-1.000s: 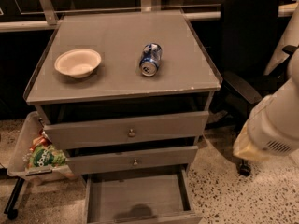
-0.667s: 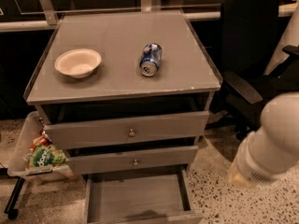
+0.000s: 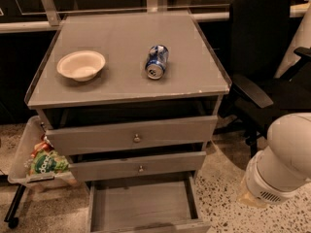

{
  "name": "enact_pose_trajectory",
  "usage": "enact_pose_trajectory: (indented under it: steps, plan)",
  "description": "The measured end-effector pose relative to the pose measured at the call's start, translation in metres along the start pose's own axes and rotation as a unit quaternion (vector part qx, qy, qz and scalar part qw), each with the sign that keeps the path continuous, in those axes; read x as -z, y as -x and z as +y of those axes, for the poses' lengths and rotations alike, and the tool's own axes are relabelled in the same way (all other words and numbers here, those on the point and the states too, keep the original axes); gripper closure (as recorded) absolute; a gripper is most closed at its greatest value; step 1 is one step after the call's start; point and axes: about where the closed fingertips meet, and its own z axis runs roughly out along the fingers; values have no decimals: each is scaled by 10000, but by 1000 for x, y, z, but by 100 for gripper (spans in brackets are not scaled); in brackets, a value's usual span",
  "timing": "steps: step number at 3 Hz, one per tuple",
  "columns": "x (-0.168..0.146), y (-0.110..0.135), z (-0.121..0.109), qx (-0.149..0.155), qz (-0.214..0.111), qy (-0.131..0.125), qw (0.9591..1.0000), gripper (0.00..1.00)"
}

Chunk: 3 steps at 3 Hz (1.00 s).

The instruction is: Close bottom drawer

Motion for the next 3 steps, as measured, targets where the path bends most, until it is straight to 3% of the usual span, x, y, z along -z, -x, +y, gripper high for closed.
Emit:
enact_pose_trajectory:
  steps: [1, 3]
  plan:
    - [-45, -5, 9, -242, -187, 395, 9988, 100]
    - [-215, 2, 38, -718, -329, 1411, 9868, 100]
